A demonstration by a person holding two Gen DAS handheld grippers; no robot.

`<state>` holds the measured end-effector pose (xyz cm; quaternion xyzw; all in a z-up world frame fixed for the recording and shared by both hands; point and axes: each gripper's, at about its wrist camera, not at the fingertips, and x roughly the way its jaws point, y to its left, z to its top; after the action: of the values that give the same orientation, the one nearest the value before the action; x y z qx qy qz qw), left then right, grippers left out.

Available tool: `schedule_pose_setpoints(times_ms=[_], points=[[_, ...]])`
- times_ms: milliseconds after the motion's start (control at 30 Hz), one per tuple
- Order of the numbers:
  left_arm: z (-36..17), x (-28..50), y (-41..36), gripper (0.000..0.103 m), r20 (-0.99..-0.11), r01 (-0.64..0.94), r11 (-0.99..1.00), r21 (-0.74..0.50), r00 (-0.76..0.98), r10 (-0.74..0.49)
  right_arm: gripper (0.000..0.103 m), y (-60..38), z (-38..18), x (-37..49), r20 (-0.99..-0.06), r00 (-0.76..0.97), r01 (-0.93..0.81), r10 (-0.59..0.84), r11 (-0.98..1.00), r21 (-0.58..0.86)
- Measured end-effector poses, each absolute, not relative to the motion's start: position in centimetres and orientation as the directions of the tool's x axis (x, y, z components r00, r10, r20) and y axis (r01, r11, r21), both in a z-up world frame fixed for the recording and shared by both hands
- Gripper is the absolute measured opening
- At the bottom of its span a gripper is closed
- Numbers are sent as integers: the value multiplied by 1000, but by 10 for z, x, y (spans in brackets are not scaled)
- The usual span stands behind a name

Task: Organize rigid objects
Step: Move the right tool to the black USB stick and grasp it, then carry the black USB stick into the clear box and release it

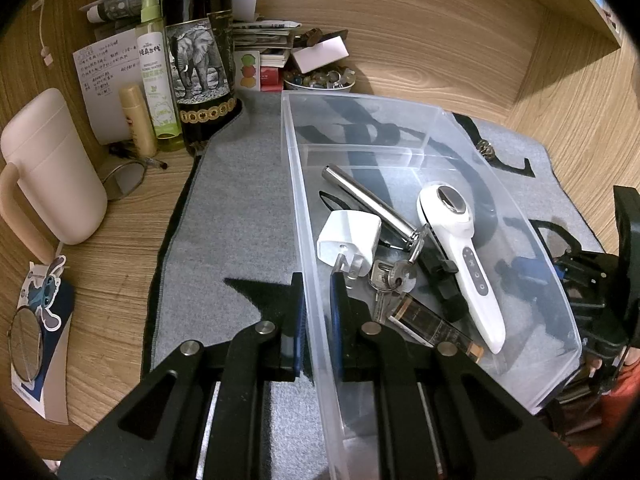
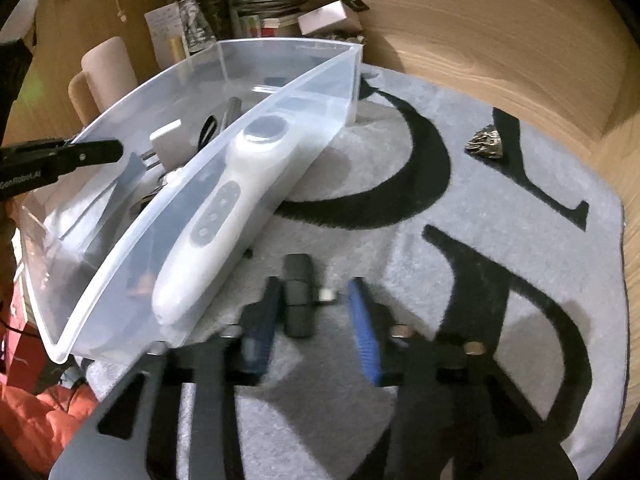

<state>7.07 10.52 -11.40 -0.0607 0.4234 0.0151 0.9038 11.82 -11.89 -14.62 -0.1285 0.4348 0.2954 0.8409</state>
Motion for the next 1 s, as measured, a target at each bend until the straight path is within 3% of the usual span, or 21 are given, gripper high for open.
schedule_pose_setpoints(times_ms=[400, 1000], points=[[-114, 71, 105, 10, -768, -78, 992, -96, 641, -24, 24, -121, -128, 120, -782, 491, -588, 384, 808, 27], [-114, 71, 105, 10, -768, -78, 992, -95, 640, -23, 24, -97, -43, 110, -607, 620, -643, 497, 765, -30]])
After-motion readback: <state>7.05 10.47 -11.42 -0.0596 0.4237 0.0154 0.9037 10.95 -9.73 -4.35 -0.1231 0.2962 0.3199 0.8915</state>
